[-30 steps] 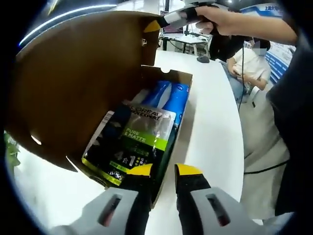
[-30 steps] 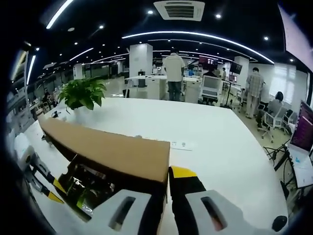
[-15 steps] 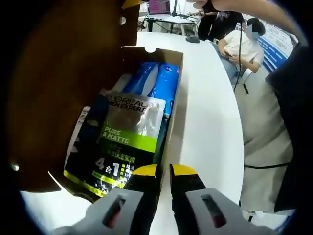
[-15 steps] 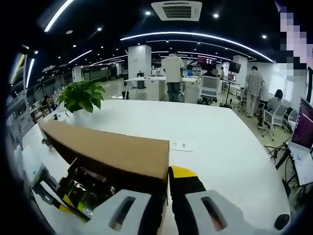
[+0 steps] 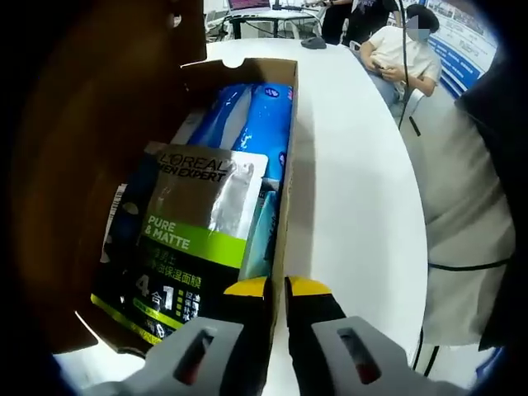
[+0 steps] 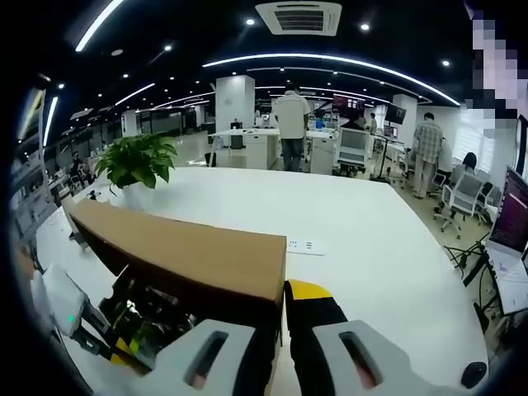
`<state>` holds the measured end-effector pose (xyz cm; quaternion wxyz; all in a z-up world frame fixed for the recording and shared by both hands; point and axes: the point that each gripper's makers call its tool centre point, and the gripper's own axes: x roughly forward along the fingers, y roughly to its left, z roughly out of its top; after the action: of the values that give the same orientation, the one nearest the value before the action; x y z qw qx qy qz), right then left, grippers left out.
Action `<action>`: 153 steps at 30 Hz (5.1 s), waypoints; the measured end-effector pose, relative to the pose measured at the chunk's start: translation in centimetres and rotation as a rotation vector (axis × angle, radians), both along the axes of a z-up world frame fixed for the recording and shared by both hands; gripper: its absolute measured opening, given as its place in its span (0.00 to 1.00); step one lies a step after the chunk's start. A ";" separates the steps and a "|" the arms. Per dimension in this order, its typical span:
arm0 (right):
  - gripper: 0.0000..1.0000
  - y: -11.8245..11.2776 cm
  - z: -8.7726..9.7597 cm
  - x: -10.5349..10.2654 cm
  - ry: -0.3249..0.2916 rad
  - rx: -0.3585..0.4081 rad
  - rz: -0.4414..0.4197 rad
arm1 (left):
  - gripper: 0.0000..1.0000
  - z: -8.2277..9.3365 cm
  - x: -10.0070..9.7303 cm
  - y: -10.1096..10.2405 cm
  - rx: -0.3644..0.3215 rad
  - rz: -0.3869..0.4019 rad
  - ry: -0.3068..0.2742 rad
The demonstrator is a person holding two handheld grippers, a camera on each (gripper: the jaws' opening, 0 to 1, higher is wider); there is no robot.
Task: Operate the shoe box by opening the lid, removing the specified soft item, and placing it in the target area until the item is outside and the box remains undamaged.
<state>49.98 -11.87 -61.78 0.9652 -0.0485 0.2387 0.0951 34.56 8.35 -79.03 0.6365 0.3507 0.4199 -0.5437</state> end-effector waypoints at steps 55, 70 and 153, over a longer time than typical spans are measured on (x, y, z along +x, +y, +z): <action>0.00 0.1 -0.6 4.5 0.136 0.025 0.041 | 0.01 -2.6 0.7 0.3 0.067 0.027 -0.033; 0.00 0.2 -1.7 6.3 0.124 0.062 0.007 | 0.01 -2.6 0.7 0.3 0.070 0.022 -0.036; 0.00 0.3 -9.2 5.3 0.321 -0.097 0.043 | 0.01 -2.6 0.6 0.3 0.070 0.040 -0.039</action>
<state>55.25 -11.60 -70.94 0.9090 -0.0843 0.3929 0.1108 35.20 8.70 -81.65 0.6425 0.3748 0.4330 -0.5091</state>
